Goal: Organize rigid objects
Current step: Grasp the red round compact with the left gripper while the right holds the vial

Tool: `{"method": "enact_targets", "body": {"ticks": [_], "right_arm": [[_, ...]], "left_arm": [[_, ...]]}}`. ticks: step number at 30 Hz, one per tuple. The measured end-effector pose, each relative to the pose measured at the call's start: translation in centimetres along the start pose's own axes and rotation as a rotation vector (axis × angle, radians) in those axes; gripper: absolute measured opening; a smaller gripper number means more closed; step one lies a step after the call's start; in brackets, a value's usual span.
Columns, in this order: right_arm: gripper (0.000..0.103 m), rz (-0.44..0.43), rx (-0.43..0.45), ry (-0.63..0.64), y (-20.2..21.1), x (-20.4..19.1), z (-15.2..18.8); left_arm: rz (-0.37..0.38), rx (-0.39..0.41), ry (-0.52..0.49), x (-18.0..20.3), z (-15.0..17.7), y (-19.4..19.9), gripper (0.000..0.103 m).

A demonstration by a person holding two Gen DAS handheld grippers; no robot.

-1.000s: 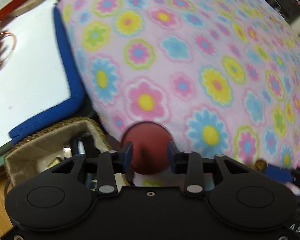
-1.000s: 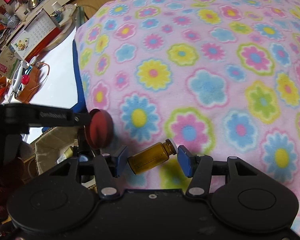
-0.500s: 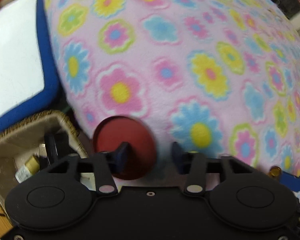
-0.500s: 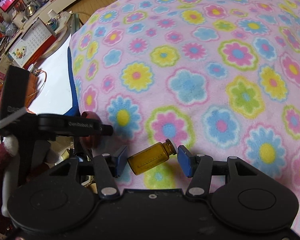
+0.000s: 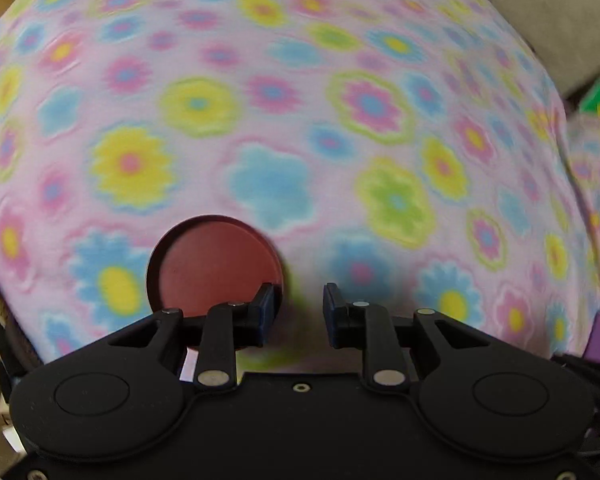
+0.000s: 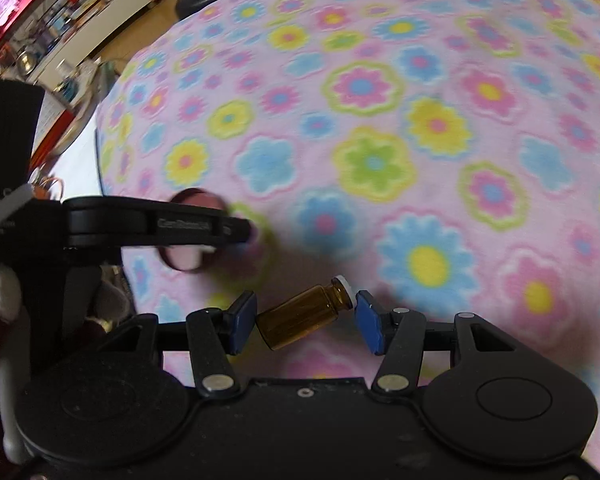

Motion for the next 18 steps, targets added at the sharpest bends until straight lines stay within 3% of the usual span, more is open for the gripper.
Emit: {"method": "enact_targets", "body": {"ticks": [2,7,12,18], "right_arm": [[0.054,0.025,0.010,-0.012,0.7,1.3,0.2],[0.054,0.053,0.024,-0.044,1.3,3.6,0.4],[0.054,0.055,0.020,-0.061,0.5,4.3,0.4],[0.054,0.035,0.011,-0.075,-0.5,4.5,0.5]], "left_arm": [[-0.017,0.016,-0.045,1.1,0.1,0.1,0.030],[-0.009,0.072,-0.055,0.5,-0.7,2.4,0.062],[-0.101,0.122,-0.067,-1.5,-1.4,3.1,0.079],[-0.119,0.069,-0.024,-2.7,-0.4,1.0,0.079]]}}
Point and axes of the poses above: each gripper's, at about its wrist camera, not at the fingertips, and y roughly against the way its jaws point, x to its right, z to its underside, the point moved 10 cm from there along -y, roughly the way its jaws point, and after that the axes turned 12 degrees about y, right-handed, at the moved point
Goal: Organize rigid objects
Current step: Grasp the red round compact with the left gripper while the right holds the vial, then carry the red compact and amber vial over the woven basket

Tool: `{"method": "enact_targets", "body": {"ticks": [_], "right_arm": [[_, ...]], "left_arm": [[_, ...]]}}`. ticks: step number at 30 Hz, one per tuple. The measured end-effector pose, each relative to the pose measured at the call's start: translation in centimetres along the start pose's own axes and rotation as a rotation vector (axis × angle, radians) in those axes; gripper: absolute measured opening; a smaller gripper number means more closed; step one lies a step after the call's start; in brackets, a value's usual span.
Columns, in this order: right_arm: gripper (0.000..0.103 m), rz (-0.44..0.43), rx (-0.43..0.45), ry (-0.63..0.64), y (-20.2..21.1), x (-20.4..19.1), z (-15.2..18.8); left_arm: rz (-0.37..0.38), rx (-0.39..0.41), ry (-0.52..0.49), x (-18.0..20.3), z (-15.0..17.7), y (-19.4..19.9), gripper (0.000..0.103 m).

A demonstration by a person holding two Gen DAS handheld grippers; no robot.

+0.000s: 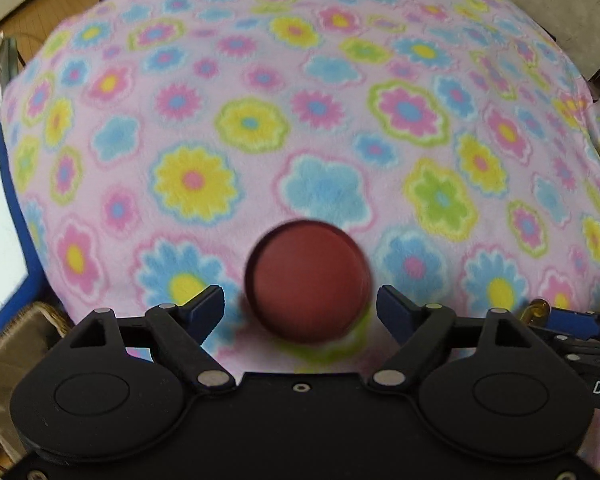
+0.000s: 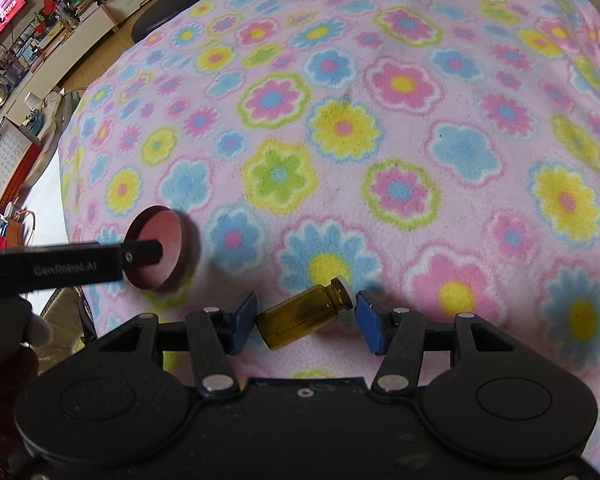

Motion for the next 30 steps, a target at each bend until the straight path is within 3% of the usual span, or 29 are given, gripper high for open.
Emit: {"method": "enact_targets", "body": {"ticks": [9,14,20,25,30], "right_arm": [[0.054,0.010,0.004,0.010,0.0,0.1,-0.1],[0.054,0.015,0.006,0.017,0.2,0.0,-0.2],[0.054,0.026,0.000,0.013,0.3,0.2,0.1],[0.054,0.027,0.007,0.051,0.9,-1.5,-0.4],[0.054,-0.010,0.010,0.144,0.9,-6.8,-1.2]], "left_arm": [[-0.021,-0.036,0.083,0.7,0.1,-2.5,0.080],[-0.048,-0.012,0.097,0.7,0.1,-3.1,0.070],[-0.016,-0.020,0.099,0.0,0.3,-2.1,0.070],[-0.063,0.000,0.110,-2.5,0.4,0.4,0.070],[-0.087,0.033,0.183,-7.5,0.7,3.9,0.070]]}}
Point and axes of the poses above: each gripper's, at about its wrist camera, not at the fingertips, and y roughly against the way its jaws point, x to its right, z to its underside, the point moved 10 cm from there along -y, roughly the way its jaws point, and after that the axes turned 12 degrees about y, right-handed, at the moved point
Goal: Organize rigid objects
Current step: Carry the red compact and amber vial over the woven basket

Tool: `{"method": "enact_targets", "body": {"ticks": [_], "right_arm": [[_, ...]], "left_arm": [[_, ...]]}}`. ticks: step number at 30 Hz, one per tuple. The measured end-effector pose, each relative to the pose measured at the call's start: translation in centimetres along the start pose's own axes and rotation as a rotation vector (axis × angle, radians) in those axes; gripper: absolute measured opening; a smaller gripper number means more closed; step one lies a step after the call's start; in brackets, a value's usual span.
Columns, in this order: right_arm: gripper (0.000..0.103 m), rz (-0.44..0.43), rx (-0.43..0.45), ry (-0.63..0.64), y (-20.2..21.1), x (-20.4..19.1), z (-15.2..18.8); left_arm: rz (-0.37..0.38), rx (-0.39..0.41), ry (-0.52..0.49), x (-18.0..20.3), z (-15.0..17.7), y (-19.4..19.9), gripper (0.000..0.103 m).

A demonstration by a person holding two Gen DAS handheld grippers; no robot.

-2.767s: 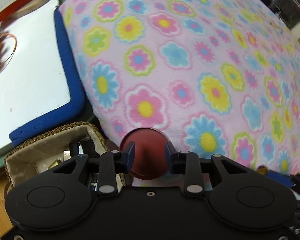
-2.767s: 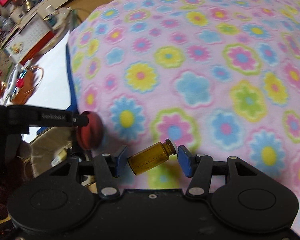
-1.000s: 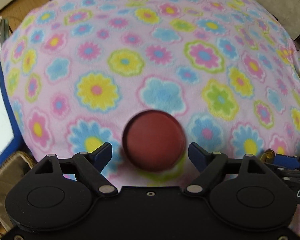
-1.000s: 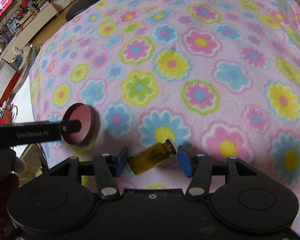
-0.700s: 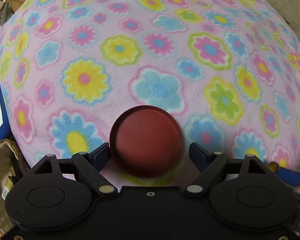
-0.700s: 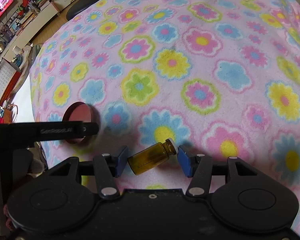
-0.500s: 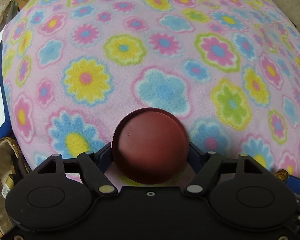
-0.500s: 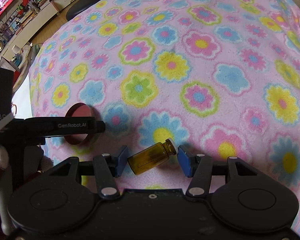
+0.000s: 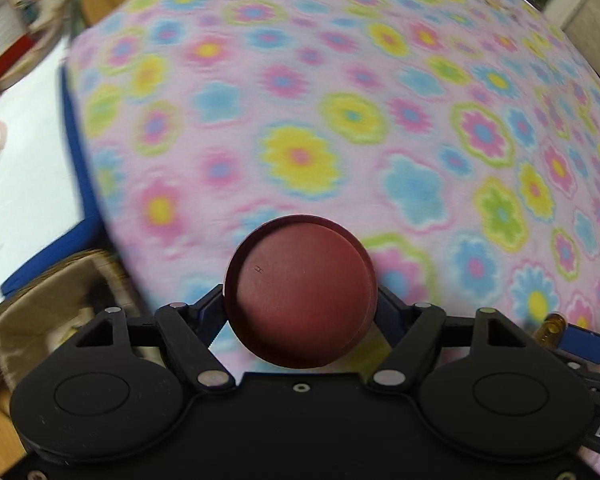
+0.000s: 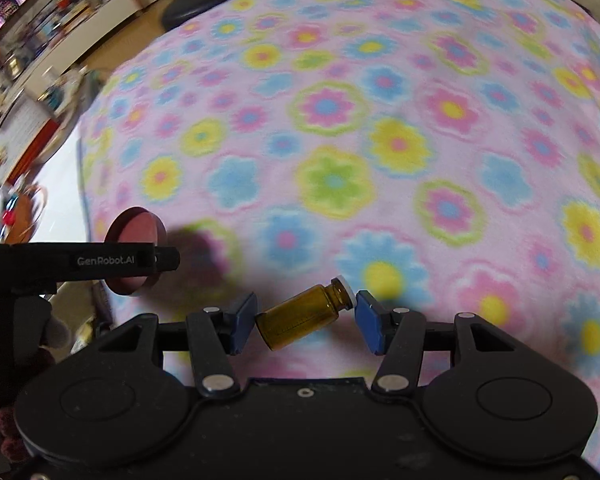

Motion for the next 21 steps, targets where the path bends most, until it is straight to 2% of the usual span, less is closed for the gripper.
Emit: {"method": "enact_targets", "body": {"ticks": [9,13,17,21], "right_arm": [[0.054,-0.136,-0.029,0.195,-2.3,-15.2,-2.1],[0.054,-0.197,-0.050,0.272,-3.7,-22.2,-2.3],[0.054,-0.226,-0.083,0.326,-5.4,-27.7,-2.0],[0.054,-0.226,-0.130,0.360,-7.5,-30.7,-1.5]], "left_arm": [[-0.104,0.079,0.231,-14.5,-0.3,4.6,0.070],[-0.118,0.097,0.367,-20.2,0.5,5.6,0.070],[-0.159,0.116,0.456,-24.4,1.4,5.6,0.070],[-0.171,0.076,0.512,-26.9,2.3,4.2,0.070]]}}
Point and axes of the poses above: each gripper's, at about its wrist camera, not at the fingertips, and y roughly against the way its jaws point, x to its right, z to its underside, the point moved 10 cm from there along -y, roughly the way its jaws point, and after that the axes turned 12 degrees about y, right-handed, at the moved point
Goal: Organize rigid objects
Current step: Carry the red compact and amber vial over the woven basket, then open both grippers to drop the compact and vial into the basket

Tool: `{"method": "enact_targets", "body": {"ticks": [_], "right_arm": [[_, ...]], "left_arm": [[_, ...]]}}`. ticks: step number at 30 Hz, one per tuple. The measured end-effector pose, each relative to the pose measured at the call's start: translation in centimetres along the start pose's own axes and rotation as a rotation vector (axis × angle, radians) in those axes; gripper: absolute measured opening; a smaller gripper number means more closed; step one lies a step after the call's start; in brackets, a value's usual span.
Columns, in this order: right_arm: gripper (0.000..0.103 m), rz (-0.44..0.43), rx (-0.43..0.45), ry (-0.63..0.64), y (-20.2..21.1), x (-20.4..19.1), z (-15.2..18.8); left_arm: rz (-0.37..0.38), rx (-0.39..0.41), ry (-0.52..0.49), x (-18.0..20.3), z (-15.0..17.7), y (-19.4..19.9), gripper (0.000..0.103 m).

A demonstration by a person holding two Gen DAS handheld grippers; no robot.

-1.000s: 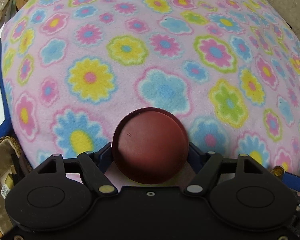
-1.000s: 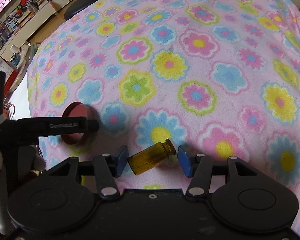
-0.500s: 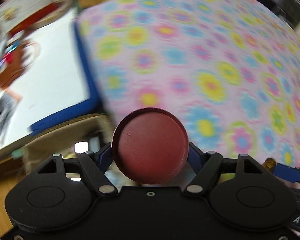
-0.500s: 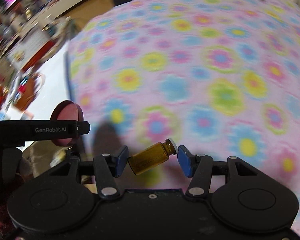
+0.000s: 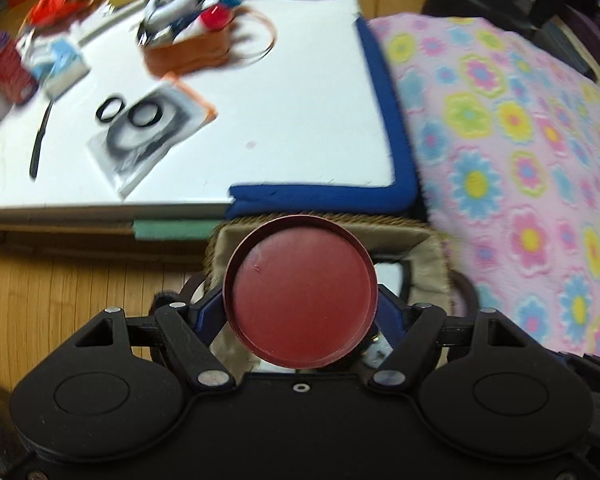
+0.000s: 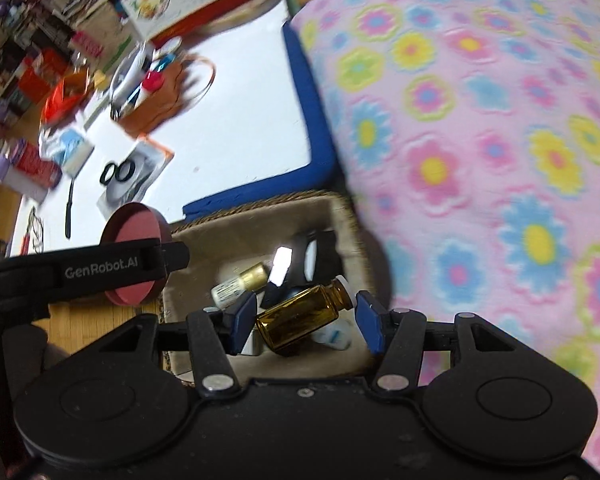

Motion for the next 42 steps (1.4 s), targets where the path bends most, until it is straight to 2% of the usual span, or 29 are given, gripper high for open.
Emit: {"method": "enact_targets", "body": {"ticks": [4,11,16,19,22,23,24,25,31,34,36,42], "right_arm": [[0.056,0.008,-0.034,0.004,-1.9,-0.4,-0.1],[0.063,0.004,-0.069,-0.007,-3.9,0.4,0.1],[0.069,0.032,-0.072,0.006,-4.5,0.9,0.1],[0.078,0.038,-0.073,0.008,-4.6,1.0,0.1],[0.082,0.045,-0.072,0.001,-4.4,1.3,0.1],[0.082,0.046,-0.072,0.000,-4.4,1.4,0.1],[0.083,0.048,-0.071,-0.001,-4.3,1.4,0.1],[0.085,0.051,-0.069,-0.002,-4.2,1.4,0.1],[0.085,0.063,-0.059,-0.009,-3.6,1.6,0.2],[0.091,0.087,-0.052,0.002,-3.2,1.8,0.4],[0.091,0.090,-0.047,0.003,-2.9,1.9,0.6],[0.095,0.098,-0.031,-0.004,-1.8,2.0,1.4]], "left_arm": [[0.006,-0.076,0.032,-0.7,0.7,-1.6,0.071],[-0.010,-0.091,0.049,-0.9,1.0,-1.8,0.071],[-0.012,-0.118,0.054,-0.9,1.2,-2.1,0.072],[-0.017,-0.107,0.051,-1.0,1.1,-2.0,0.072],[-0.018,-0.088,0.041,-0.9,1.0,-1.7,0.072],[-0.018,-0.082,0.038,-0.9,1.0,-1.6,0.077],[-0.027,-0.083,0.036,-0.9,0.9,-1.7,0.090],[-0.033,-0.081,0.032,-0.9,0.9,-1.7,0.091],[-0.062,-0.066,0.031,-1.2,0.9,-1.3,0.092],[-0.069,-0.065,0.035,-1.5,1.1,-1.1,0.092],[-0.082,-0.055,0.027,-1.5,1.2,-0.9,0.092],[-0.065,-0.039,0.015,-1.4,1.6,0.2,0.092]]}}
Point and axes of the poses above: each gripper's, at about its wrist camera, not at the fingertips, and y roughly against the way its jaws point, x to its right, z to its underside, the point moved 10 cm from there along -y, roughly the way its jaws point, and after that the axes turned 12 degrees about y, right-handed, at the moved point
